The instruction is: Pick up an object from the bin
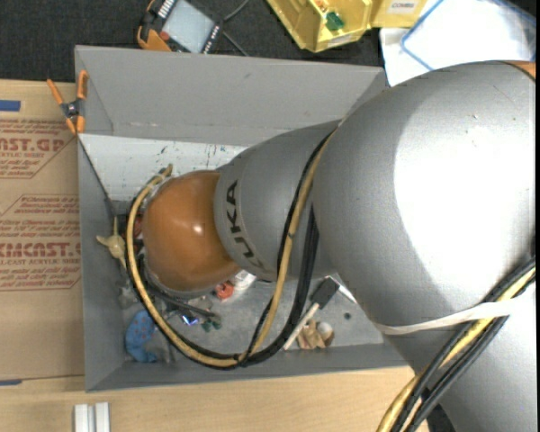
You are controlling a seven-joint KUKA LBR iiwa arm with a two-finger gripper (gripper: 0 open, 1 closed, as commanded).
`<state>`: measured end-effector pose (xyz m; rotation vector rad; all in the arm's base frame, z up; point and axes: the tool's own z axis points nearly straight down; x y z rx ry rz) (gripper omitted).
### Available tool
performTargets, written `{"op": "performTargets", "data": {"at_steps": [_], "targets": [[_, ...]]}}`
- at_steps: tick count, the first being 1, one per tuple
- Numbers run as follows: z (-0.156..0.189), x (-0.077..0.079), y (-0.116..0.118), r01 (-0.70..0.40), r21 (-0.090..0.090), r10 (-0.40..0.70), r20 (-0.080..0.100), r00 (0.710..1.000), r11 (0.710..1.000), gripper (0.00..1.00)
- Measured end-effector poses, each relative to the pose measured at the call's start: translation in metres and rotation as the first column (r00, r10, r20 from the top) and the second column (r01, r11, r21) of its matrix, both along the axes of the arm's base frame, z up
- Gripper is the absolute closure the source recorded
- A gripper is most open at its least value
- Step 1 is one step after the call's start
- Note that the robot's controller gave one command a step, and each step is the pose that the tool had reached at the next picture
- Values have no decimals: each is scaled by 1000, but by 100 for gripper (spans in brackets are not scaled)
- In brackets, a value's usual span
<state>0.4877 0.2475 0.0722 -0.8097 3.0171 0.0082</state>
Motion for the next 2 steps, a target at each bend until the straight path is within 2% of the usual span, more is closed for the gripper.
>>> {"op": "performTargets", "data": {"at_steps": [1, 2], "targets": [[-2, -3, 1, -395, -2, 395, -11, 919, 919, 100], [-2, -3, 1, -395, -2, 395, -12, 919, 919, 100]]}}
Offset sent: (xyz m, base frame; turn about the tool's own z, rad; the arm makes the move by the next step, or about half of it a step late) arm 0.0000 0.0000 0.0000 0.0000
